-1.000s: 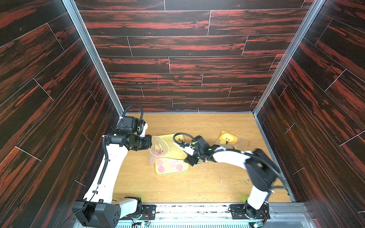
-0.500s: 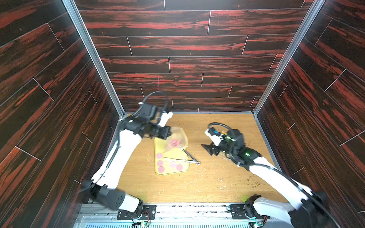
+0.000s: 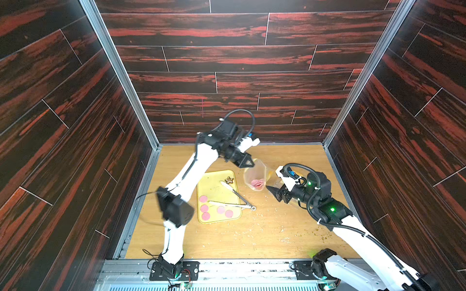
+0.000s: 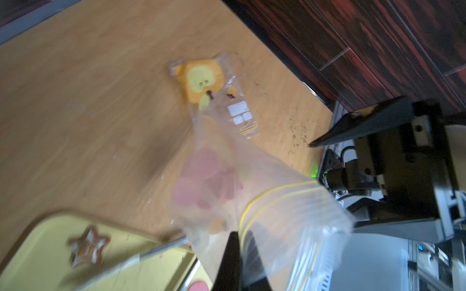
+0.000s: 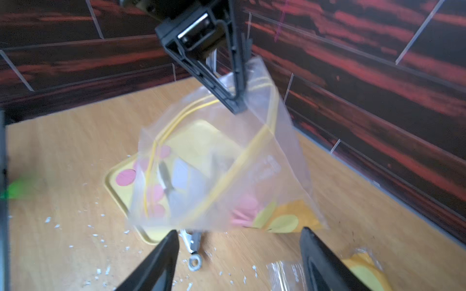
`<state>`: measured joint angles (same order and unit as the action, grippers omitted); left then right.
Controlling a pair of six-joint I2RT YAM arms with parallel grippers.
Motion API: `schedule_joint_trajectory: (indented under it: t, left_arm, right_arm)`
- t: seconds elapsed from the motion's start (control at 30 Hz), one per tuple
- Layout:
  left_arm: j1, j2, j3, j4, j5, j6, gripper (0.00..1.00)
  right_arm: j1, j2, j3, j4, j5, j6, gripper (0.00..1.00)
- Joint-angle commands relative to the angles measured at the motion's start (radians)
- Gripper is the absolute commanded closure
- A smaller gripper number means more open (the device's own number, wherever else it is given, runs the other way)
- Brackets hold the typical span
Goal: Put the cookies into a resealable bag to prevent moisture
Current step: Place the ziploc bag at the center of the board.
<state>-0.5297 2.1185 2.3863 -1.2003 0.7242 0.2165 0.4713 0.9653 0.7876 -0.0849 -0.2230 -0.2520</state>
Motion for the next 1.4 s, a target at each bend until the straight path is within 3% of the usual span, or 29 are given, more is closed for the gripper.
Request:
schedule_joint_trajectory:
  t: [0.0,0.13,0.4,0.6,1.0,1.37]
  left_arm:
    - [-0.014,0.106,0.184,-0.19,0.113,0.148,1.0]
    - [-0.023,0.217,0.292,-0.234,0.12,0.187,1.0]
    - [-0.023,0.304,0.257,-0.208,0.122,0.234,1.0]
    - [-0.023,0.374,0.26,-0.185,0.043,0.24,1.0]
    - [-0.015,0.423,0.252,-0.186,0.035,0.259,1.0]
    - [-0.007,0.423,0.235,-0.215,0.059,0.269,1.0]
  right_arm:
    - [-0.048,0.03,-0.013,0.059,-0.062,0.009,0.26]
    - [-0.094,0.087,-0.019,0.085,-0.083,-0.018,0.27]
    - [-0.142,0.168,-0.067,0.133,-0.103,-0.053,0.28]
    - [-0.183,0.22,-0.082,0.147,-0.211,-0.073,0.29]
    - [-0.189,0.362,-0.019,0.128,-0.359,-0.126,0.3]
    - [-0.162,0.497,0.103,0.088,-0.412,-0.197,0.44]
